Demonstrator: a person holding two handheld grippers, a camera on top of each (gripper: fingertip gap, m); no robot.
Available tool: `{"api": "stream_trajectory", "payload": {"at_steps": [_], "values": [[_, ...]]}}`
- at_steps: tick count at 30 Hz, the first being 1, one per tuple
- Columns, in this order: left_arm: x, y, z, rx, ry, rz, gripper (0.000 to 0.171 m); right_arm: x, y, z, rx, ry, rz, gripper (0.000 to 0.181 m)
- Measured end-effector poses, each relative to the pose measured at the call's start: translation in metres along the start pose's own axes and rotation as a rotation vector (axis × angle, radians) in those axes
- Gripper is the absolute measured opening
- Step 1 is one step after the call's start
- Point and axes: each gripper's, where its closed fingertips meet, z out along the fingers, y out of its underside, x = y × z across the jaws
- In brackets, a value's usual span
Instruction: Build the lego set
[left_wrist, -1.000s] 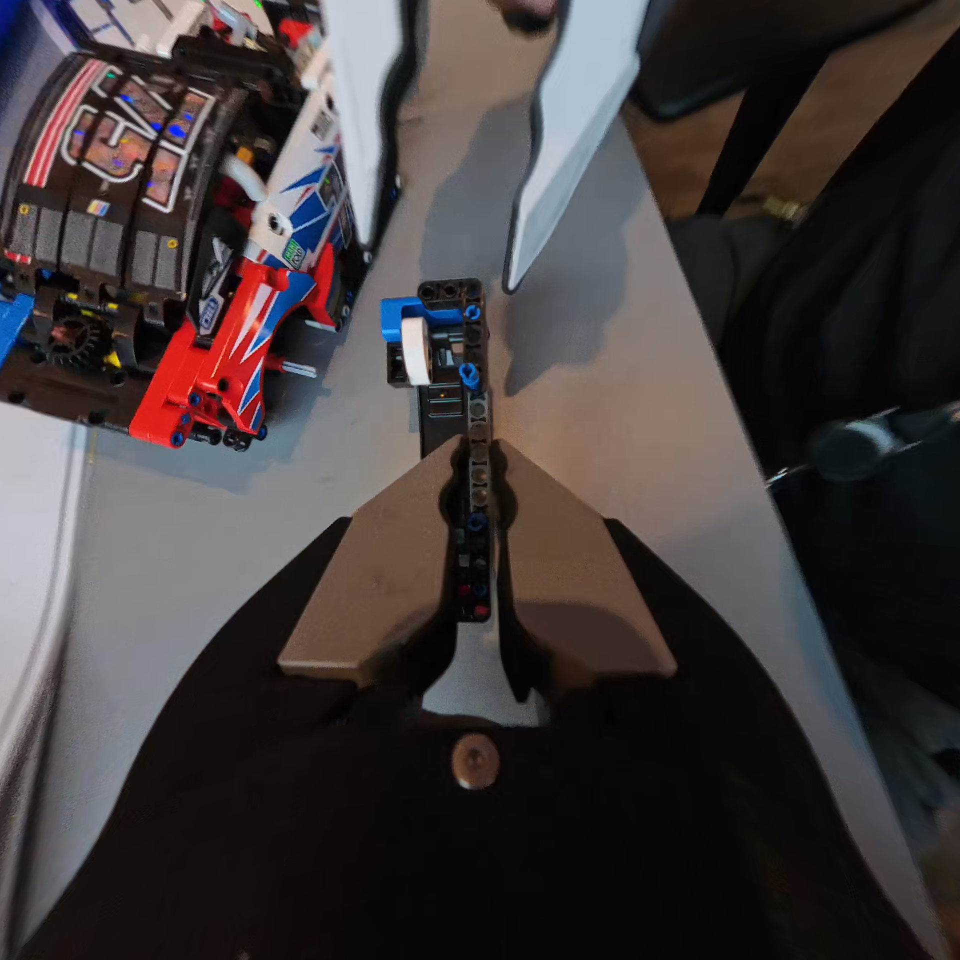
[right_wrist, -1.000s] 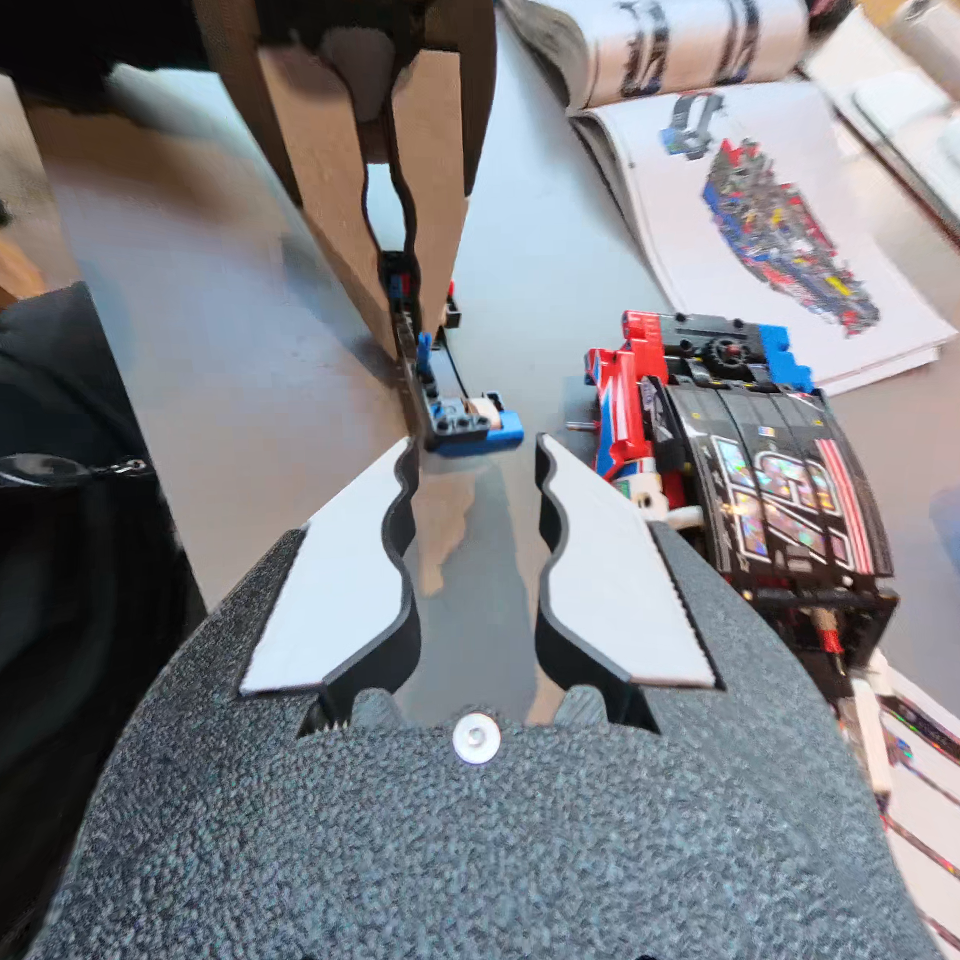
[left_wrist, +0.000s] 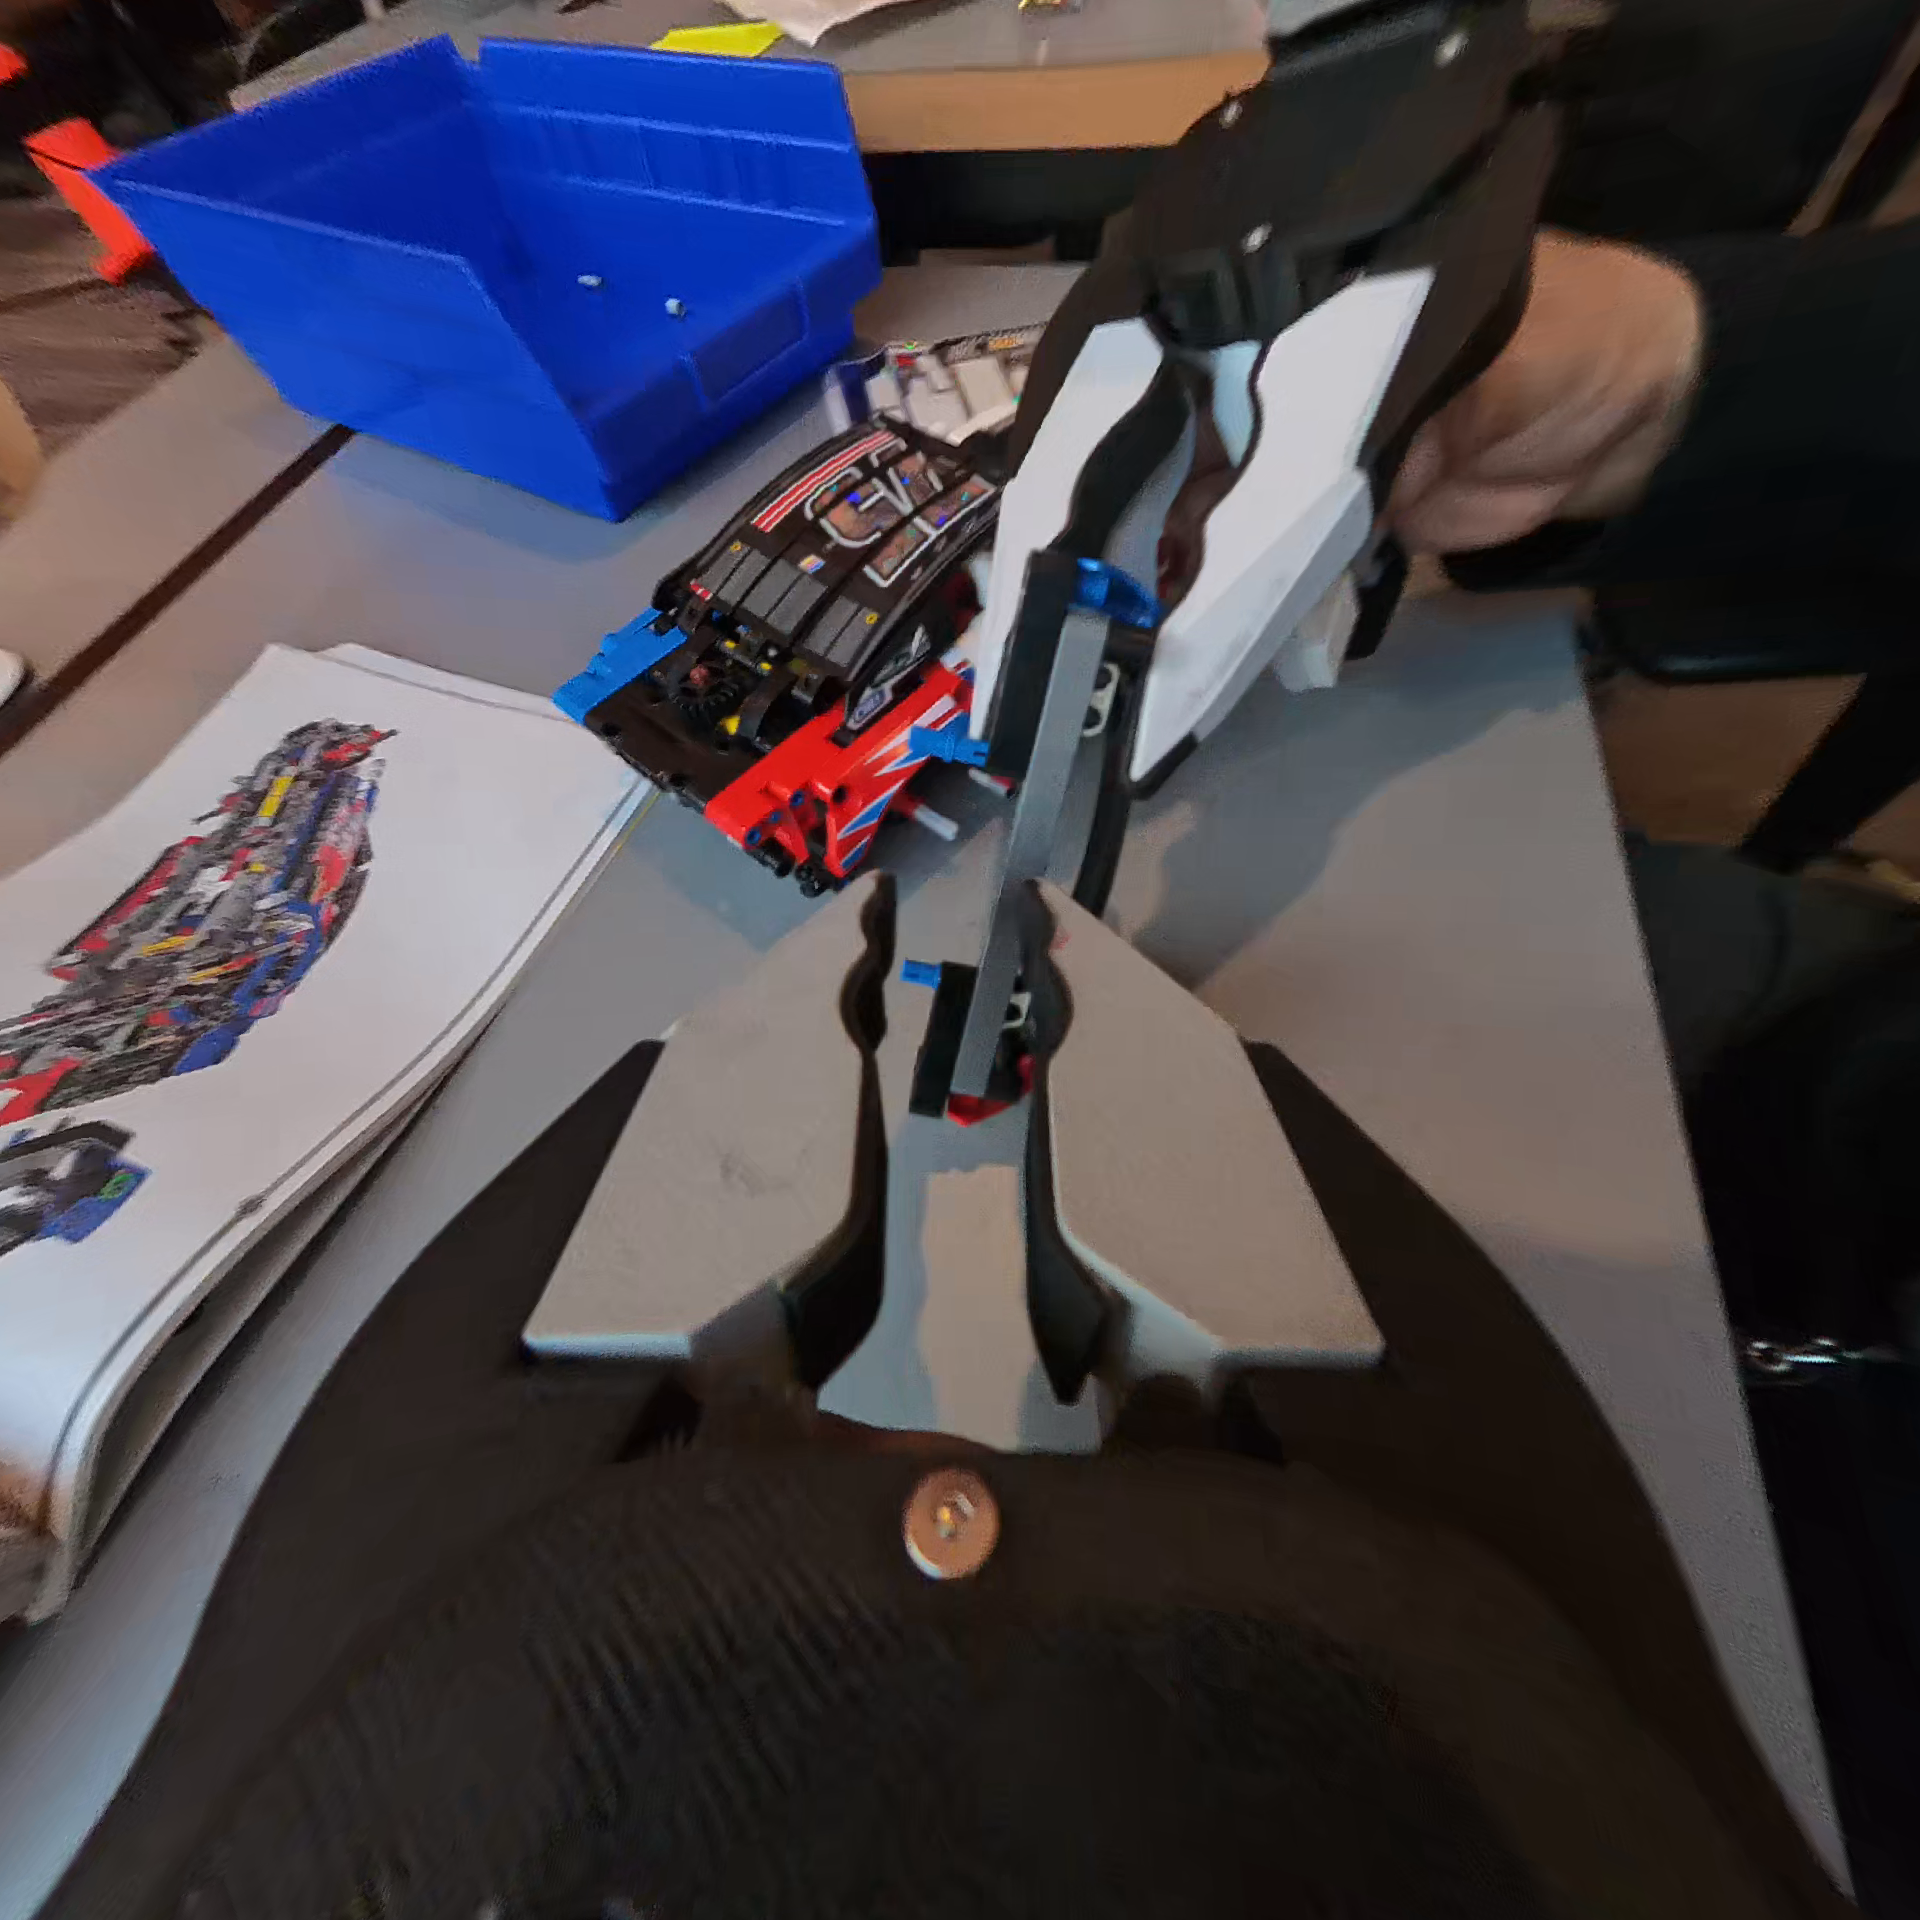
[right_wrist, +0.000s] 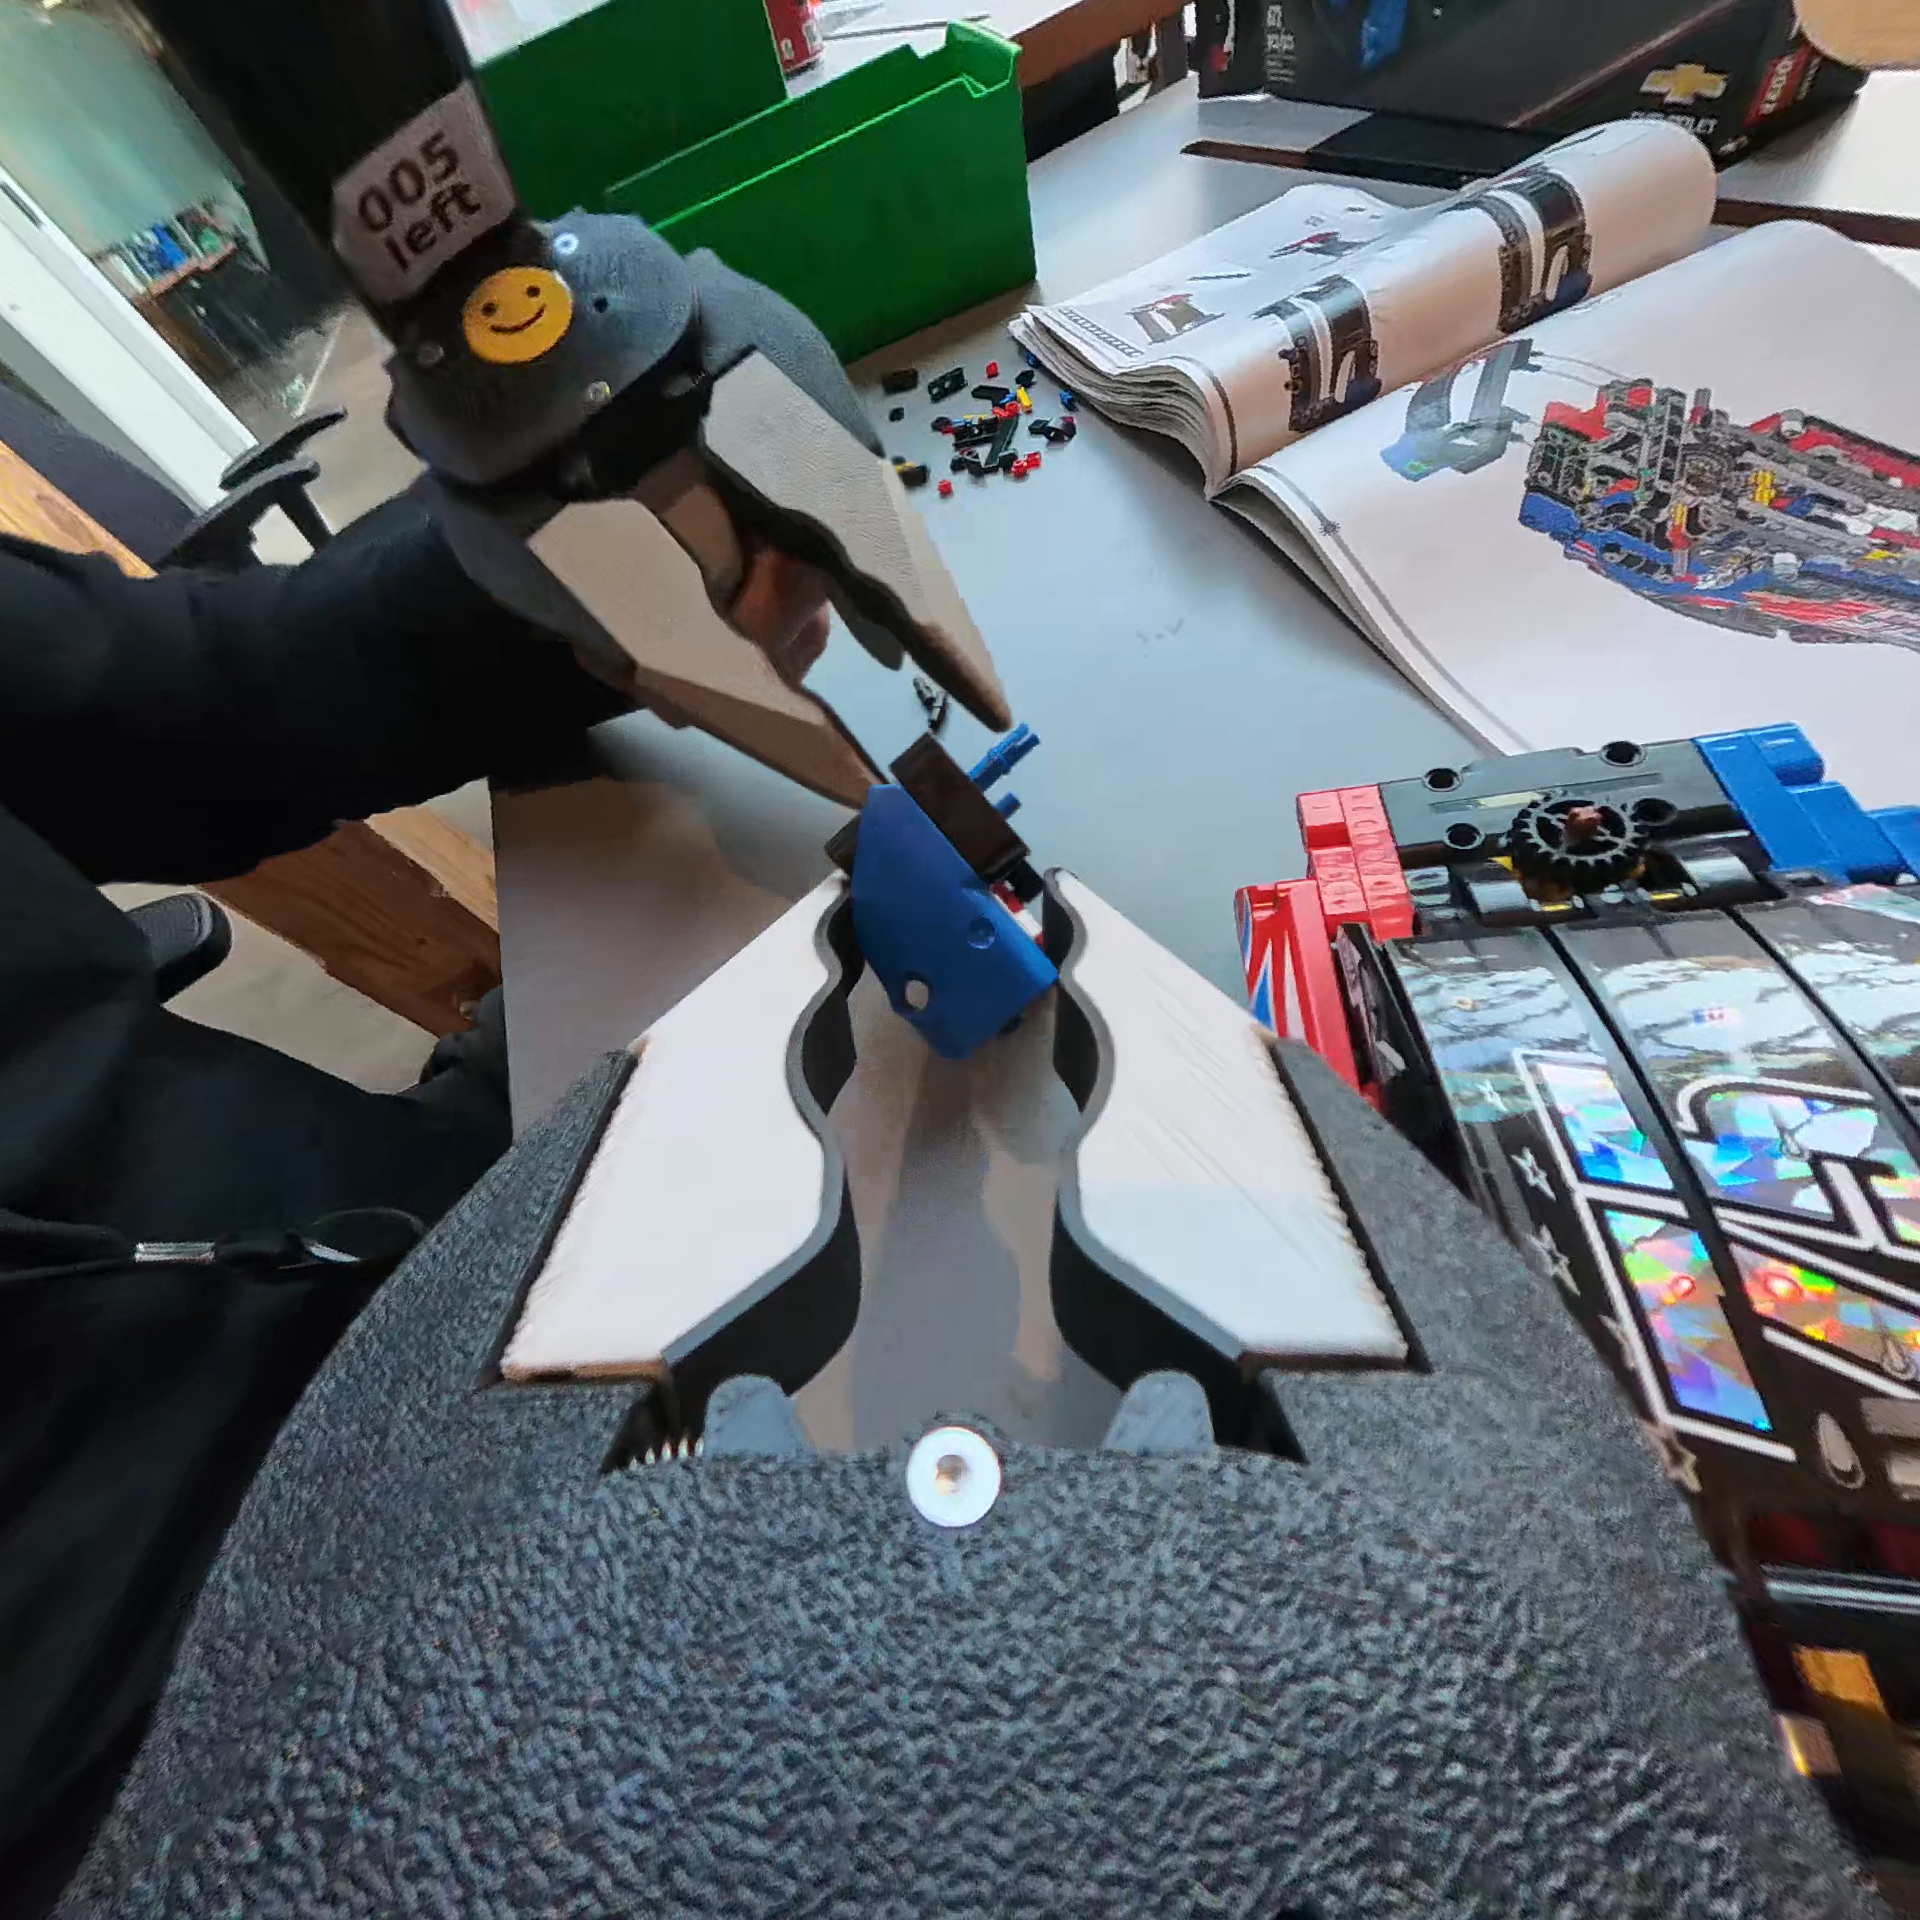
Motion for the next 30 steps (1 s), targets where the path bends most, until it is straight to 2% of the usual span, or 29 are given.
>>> {"api": "stream_trajectory", "payload": {"at_steps": [2,4,6,9,10,14,18,20,25,30], "values": [[0.003,0.010,0.006,-0.072,-0.048,0.073,0.043,-0.003,0.000,0.002,-0.002,-0.006,-0.010,0.034],[0.006,0.011,0.011,-0.082,-0.069,0.142,0.037,-0.004,-0.001,0.003,0.000,-0.005,-0.025,0.033],[0.004,0.008,0.012,-0.081,-0.090,0.190,0.039,-0.002,-0.002,0.002,0.006,-0.006,-0.024,0.033],[0.001,0.002,0.013,-0.068,-0.122,0.279,0.051,-0.005,-0.001,0.001,0.001,-0.035,-0.020,0.033],[0.003,0.002,0.013,-0.072,-0.119,0.324,0.042,-0.006,0.001,0.000,-0.009,-0.042,-0.029,0.033],[0.004,0.002,0.015,-0.108,-0.127,0.413,0.041,-0.011,0.002,0.002,-0.038,-0.057,-0.079,0.033],[0.003,-0.008,0.015,-0.066,-0.185,0.461,0.044,-0.012,0.001,0.005,-0.041,-0.079,-0.070,0.033],[0.004,-0.006,0.015,-0.074,-0.189,0.504,0.035,-0.012,0.001,0.006,-0.041,-0.083,-0.073,0.033],[0.004,-0.005,0.016,-0.071,-0.185,0.475,0.038,-0.015,0.004,0.008,-0.063,-0.106,-0.080,0.032],[0.005,-0.005,0.016,-0.071,-0.175,0.501,0.033,-0.015,0.007,0.010,-0.081,-0.112,-0.090,0.032]]}}
